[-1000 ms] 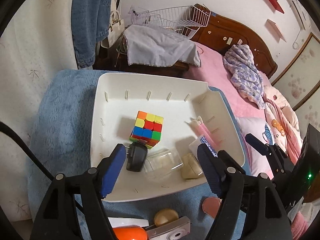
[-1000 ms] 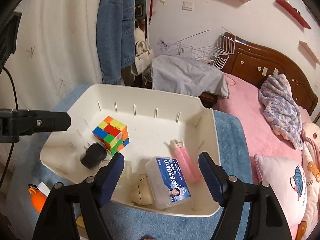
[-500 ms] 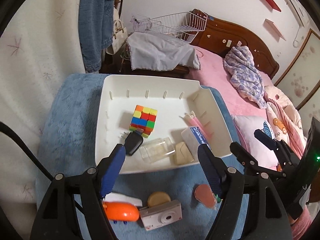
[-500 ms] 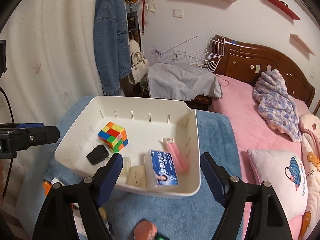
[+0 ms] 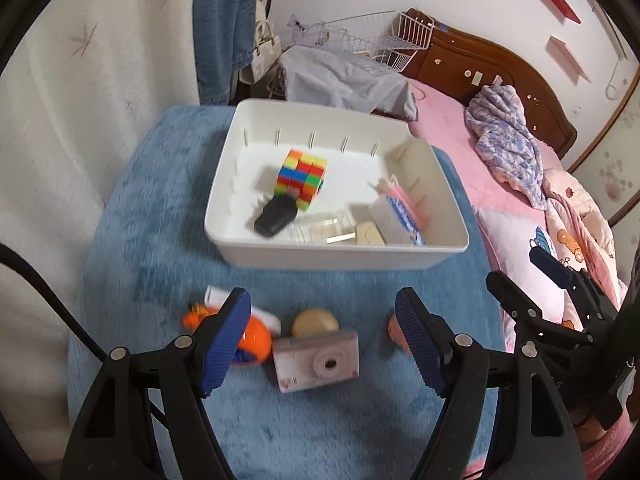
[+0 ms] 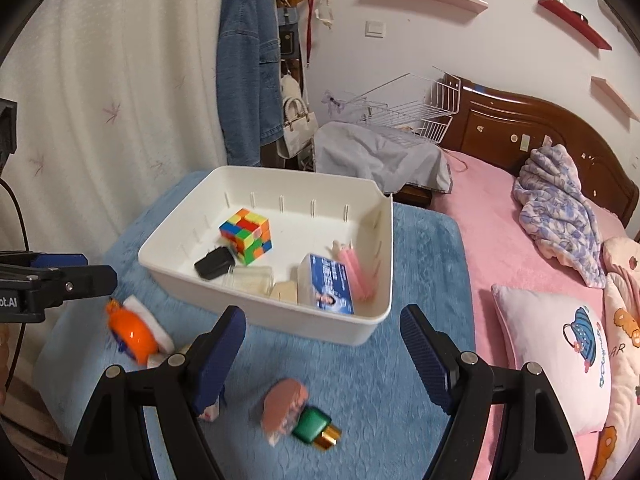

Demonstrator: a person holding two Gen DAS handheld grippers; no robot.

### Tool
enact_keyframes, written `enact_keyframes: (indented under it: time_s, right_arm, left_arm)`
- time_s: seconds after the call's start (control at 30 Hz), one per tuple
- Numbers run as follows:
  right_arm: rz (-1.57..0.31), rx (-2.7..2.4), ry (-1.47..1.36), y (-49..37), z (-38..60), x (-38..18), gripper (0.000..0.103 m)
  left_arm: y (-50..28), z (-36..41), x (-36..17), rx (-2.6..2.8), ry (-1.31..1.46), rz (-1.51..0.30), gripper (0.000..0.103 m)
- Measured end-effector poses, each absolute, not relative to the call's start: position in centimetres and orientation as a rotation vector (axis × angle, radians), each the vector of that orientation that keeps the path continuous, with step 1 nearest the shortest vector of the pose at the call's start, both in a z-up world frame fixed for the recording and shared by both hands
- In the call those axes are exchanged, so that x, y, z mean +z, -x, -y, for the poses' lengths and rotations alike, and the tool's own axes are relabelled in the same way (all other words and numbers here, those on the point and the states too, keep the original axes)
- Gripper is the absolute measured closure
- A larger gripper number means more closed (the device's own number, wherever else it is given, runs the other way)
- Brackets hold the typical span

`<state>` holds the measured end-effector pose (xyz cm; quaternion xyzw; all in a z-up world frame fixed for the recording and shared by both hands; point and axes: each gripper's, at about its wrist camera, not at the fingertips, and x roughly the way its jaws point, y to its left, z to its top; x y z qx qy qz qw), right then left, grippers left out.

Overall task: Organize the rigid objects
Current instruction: 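Withdraw both tools toward the white photo device and pink oval compact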

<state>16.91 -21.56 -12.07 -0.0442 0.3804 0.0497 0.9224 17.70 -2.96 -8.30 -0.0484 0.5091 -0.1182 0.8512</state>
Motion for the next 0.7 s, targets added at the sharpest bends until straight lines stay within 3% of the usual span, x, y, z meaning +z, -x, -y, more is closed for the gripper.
enact_keyframes:
  time_s: [0.7]
  right_arm:
    - [-0.805,0.223,0.258,-9.9,20.9,-16.8,0.023]
  left_arm:
    - [-14.5,4.5,-13.8,-0.189,0.147,-1.342,0.025]
